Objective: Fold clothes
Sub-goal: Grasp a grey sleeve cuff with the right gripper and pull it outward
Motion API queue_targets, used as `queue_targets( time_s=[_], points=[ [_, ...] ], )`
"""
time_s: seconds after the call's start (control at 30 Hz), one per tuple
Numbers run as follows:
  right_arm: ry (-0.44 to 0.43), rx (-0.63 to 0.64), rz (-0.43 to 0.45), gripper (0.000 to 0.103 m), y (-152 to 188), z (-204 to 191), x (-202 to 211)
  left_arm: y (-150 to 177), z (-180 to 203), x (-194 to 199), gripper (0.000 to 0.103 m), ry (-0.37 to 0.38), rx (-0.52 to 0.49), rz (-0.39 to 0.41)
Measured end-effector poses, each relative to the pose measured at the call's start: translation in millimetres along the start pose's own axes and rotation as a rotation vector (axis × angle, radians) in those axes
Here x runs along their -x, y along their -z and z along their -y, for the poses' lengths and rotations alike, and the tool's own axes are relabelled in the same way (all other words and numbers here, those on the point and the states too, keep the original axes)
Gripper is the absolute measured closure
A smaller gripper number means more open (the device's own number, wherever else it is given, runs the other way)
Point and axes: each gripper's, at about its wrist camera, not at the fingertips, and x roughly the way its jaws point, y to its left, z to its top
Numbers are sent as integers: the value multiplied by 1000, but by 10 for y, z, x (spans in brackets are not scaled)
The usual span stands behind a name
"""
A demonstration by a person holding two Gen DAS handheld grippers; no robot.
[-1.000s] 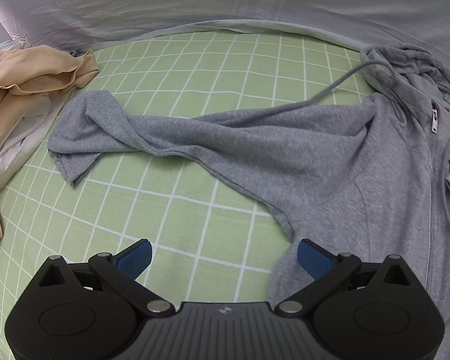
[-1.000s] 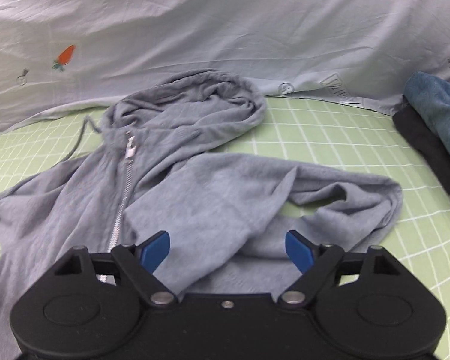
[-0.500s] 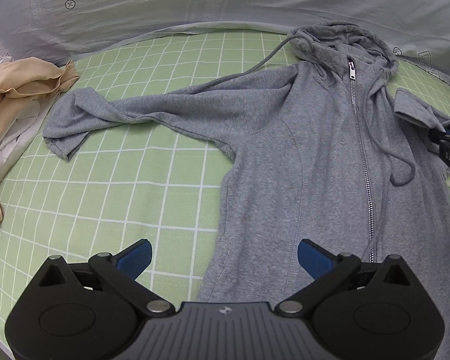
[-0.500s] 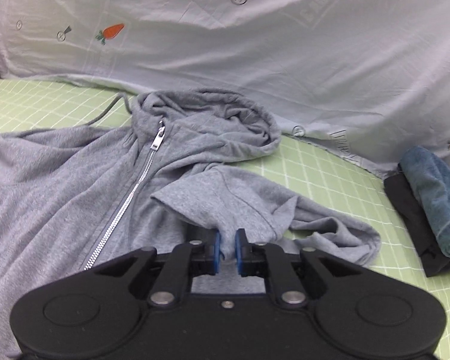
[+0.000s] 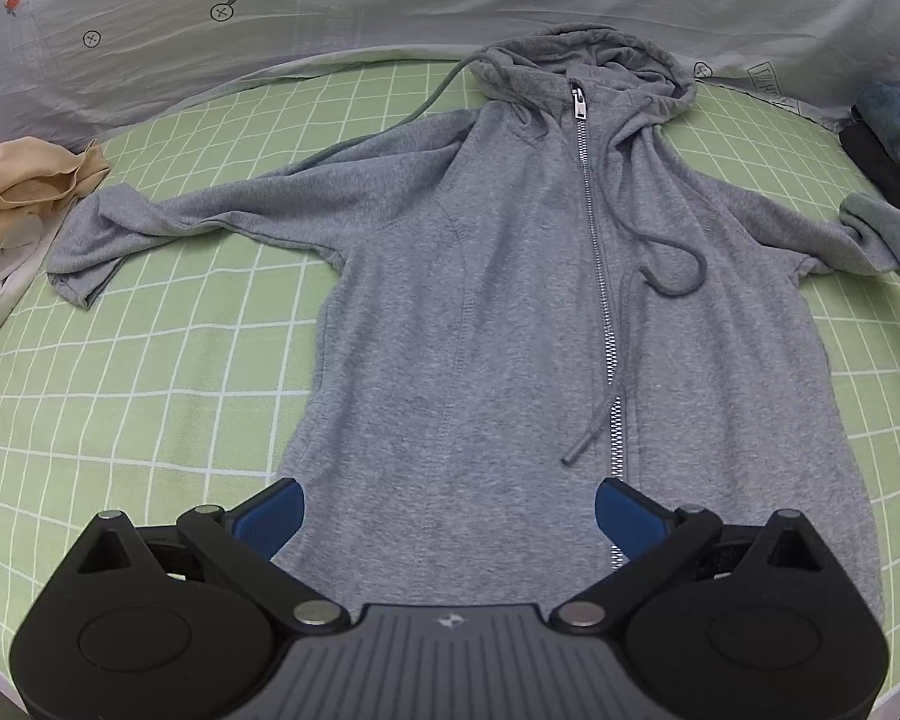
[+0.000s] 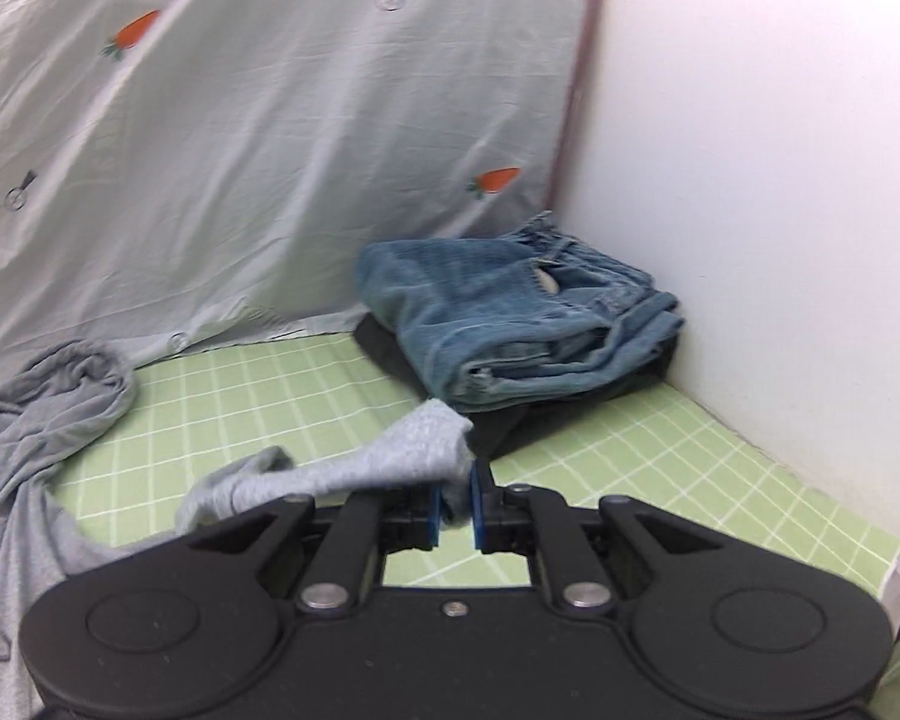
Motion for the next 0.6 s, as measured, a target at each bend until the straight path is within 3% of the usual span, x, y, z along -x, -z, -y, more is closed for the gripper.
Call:
queue_targets(
  time_s=[0.1, 0.27, 0.47, 0.53, 0.57, 0.6],
  points=[
    [30, -96, -7, 93, -101, 667, -77, 106, 286, 45, 1, -45, 52, 1],
    [75, -105, 3, 94, -172, 1529, -214, 310, 728, 68, 1, -74, 109, -16],
    [82, 12, -240, 91, 199, 1986, -849, 463, 1046, 51, 1, -106, 153, -52],
    [72, 52, -281, 80, 358, 2029, -928, 506, 1156, 52, 1, -116, 138, -62],
    [60, 75, -278, 64, 440, 2006, -904, 529, 1211, 47, 1, -122, 129, -68],
    [48, 97, -269, 57, 511, 1982, -878, 548, 1259, 38, 1, -126, 121, -74]
  ],
)
